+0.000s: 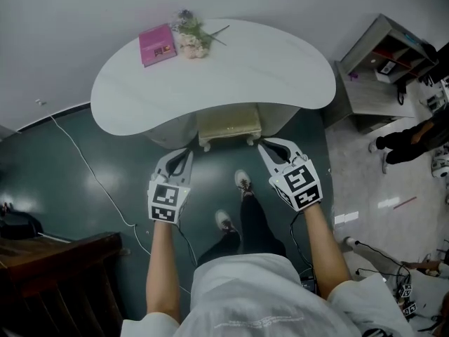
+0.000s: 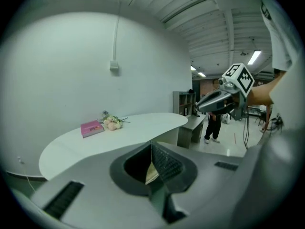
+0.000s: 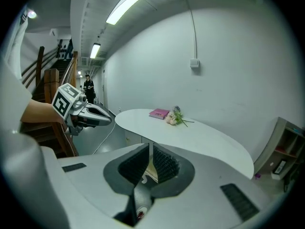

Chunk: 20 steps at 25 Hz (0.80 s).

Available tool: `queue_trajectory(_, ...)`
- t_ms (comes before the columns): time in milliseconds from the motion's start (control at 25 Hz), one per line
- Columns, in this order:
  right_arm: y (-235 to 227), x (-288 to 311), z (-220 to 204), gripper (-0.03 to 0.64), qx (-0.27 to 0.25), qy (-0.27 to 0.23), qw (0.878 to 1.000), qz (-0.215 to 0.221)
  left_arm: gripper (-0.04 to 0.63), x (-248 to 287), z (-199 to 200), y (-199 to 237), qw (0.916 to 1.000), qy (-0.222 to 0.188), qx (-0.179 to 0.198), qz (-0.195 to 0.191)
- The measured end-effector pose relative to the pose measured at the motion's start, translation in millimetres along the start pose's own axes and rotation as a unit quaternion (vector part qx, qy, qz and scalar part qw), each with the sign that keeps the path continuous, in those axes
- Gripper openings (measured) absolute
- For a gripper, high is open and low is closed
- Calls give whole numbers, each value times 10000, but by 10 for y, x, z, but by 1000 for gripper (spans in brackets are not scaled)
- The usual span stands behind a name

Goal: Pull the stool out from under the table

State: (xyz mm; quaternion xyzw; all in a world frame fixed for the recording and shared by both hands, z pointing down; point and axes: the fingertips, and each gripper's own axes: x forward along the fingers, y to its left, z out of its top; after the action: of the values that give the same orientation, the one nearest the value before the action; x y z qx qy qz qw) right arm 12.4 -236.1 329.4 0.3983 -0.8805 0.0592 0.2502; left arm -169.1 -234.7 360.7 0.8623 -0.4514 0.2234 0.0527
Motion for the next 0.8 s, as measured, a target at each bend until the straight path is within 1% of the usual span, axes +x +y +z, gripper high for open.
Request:
queue_trajectory(80, -57, 120, -141, 15, 64, 104, 9999, 11, 18, 133, -166, 6, 9998, 165, -107, 17)
queue_trajectory(200, -149, 258, -375, 19, 291, 265, 9992, 43, 20, 328, -405, -36, 9987, 486, -135, -57)
queue_trajectory(240, -179, 303, -447, 29, 365, 327, 9988, 68, 20, 390, -462, -46, 9982, 566, -161, -96)
queue_trajectory(320, -232, 404, -580, 79, 457, 453, 9978, 124, 20, 502, -557, -41, 9973, 677, -248, -128)
queue_trajectory(360, -255, 455, -644, 83, 482, 512, 9974, 148, 20, 550, -602, -28, 9969, 722, -300, -117)
queue_trajectory(400, -279, 501, -706, 86, 502, 568, 9970, 169, 26, 598, -649, -13, 9964, 769, -357, -99)
queue_trajectory(480, -349, 584, -833, 100, 544, 674, 9961, 184, 130, 713, -743, 14, 9950, 873, -468, -79)
queue_trajectory(680, -606, 826, -1214, 130, 811, 917, 9924, 101, 132, 1049, -1050, 47, 9908, 1148, -706, -79)
queue_trajectory(800, -756, 1022, -1448, 141, 877, 1108, 9899, 122, 137, 1267, -1217, 101, 9887, 1248, -832, -57)
